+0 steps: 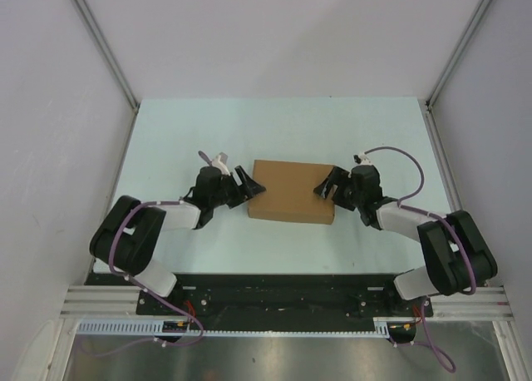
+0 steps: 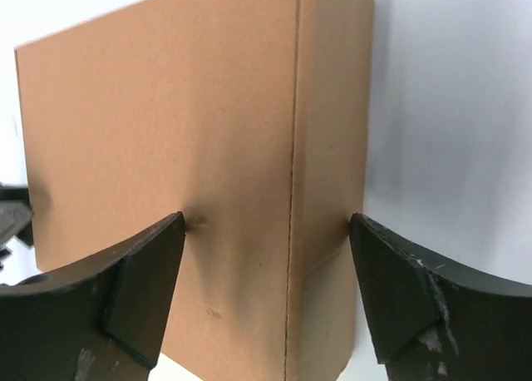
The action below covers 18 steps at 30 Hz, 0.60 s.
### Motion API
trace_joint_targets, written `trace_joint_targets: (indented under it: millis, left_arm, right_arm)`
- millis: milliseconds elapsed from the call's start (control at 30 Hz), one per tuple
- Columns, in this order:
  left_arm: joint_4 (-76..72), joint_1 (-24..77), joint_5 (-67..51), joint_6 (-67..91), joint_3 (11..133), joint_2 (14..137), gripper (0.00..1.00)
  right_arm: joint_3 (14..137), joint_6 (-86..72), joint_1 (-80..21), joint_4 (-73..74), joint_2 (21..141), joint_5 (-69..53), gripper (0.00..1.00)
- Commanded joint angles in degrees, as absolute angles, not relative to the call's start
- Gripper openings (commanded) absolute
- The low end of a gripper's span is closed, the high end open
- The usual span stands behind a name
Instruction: Fold the paper box
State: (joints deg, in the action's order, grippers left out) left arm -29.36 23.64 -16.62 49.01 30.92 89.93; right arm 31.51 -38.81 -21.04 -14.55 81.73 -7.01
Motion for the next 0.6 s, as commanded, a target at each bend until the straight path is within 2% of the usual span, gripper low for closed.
trace_joint_targets:
  millis: [0, 67, 100, 200, 333, 433, 500, 567]
  left_arm:
    - [-28.93, 21.72, -17.85, 47.56, 34.80, 85.90, 0.83]
    - [-21.50, 19.52, -15.83, 45.45, 36.12, 81.59, 0.85]
    - [-18.14, 18.99, -12.17, 42.92, 36.99, 76.86, 0.89]
    - [-5.04, 17.93, -2.77, 38.43, 41.56, 69.64, 0.94]
    - [8.85, 17.93, 6.49, 39.19, 46.49, 65.14, 0.96]
    - [13.17, 18.10, 10.44, 43.06, 45.19, 61.36, 0.95]
    - [13.18, 18.11, 10.20, 43.51, 43.60, 58.21, 0.92]
    - [13.71, 18.11, 10.63, 43.33, 42.02, 56.00, 0.96]
  right_arm:
    - [34.45, -36.48, -18.90, -12.34, 78.09, -5.99, 0.89]
    - [35.50, -34.73, -18.81, -7.67, 72.89, -1.16, 1.00]
    - [36.38, -34.54, -18.63, -2.25, 67.12, -0.01, 1.00]
    - [40.42, -32.79, -18.54, 8.13, 60.14, 6.39, 1.00]
    - [44.47, -30.06, -22.31, 14.49, 50.83, 9.93, 1.00]
    - [44.65, -28.48, -28.72, 15.64, 47.03, 13.52, 1.00]
    - [44.65, -27.51, -33.19, 16.69, 44.30, 17.20, 1.00]
    - [44.65, -25.67, -35.50, 17.31, 42.12, 19.15, 1.00]
